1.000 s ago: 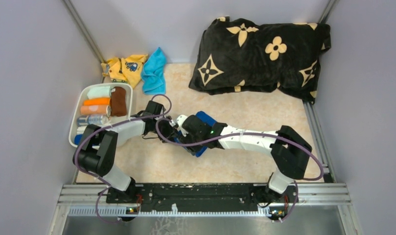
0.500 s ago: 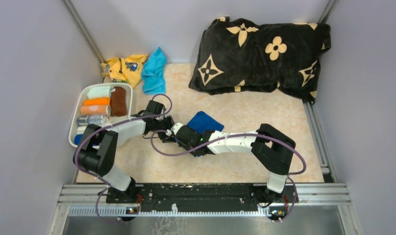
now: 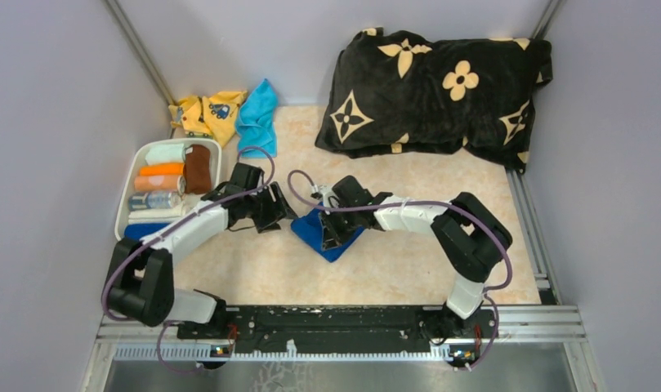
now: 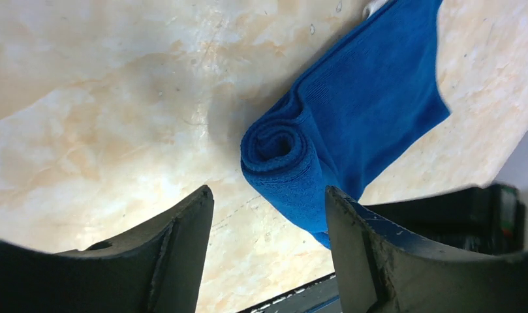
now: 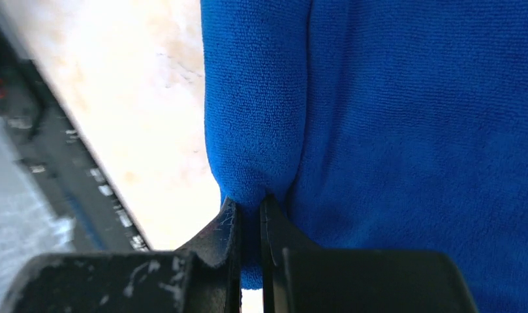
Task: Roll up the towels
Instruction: Roll the towel at the center of the board.
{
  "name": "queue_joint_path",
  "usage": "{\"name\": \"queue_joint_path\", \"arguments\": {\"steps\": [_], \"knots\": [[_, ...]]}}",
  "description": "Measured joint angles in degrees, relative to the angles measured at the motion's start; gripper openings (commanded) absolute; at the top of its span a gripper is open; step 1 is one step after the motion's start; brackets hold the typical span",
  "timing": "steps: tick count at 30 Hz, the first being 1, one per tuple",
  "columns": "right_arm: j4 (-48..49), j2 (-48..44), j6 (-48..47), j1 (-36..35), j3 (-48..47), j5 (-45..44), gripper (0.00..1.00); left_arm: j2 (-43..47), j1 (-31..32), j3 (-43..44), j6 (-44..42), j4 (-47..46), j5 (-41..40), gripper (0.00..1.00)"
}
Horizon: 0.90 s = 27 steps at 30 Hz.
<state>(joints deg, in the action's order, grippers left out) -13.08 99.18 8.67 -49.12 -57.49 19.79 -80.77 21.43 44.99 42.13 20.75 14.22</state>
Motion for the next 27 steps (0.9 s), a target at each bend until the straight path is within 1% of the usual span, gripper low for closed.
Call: {"name": "queue_joint_path", "arguments": {"steps": [2,6,9,13,16,18,23,27], "knots": [[2.84,0.74,3.1,3.63,1.66,9.05,0.0,2.71,-0.55,-0.02,0.0,1.33,-0.83,0.71],[10.51,4.52,10.21,8.55,4.61,22.77,0.0,6.27,-0.98,-1.07,0.22,2.23,-1.05,0.71],[16.11,7.56,15.21,11.5,6.32,29.73,0.0,6.67,-0.94,-2.75,0.94,1.49,0.72,0.7],[23.96,10.51,21.92,14.64,9.16,35.98,0.0,4.31,-0.09,-4.04,2.14,-0.66,3.85,0.69],[27.87,11.91,25.66,15.85,10.93,38.51,0.0,0.85,1.66,-3.69,2.64,-3.06,5.31,0.68],[29.11,12.61,26.93,16.11,11.17,39.26,0.03,-1.86,2.6,-3.43,2.97,-4.94,6.08,0.68],[28.72,12.35,27.32,16.2,11.26,38.34,0.16,-6.54,3.34,-2.78,3.52,-7.89,6.43,0.6],[23.54,7.76,24.3,15.67,11.23,32.87,0.27,-9.38,3.34,-2.25,4.17,-9.44,6.43,0.57]]}}
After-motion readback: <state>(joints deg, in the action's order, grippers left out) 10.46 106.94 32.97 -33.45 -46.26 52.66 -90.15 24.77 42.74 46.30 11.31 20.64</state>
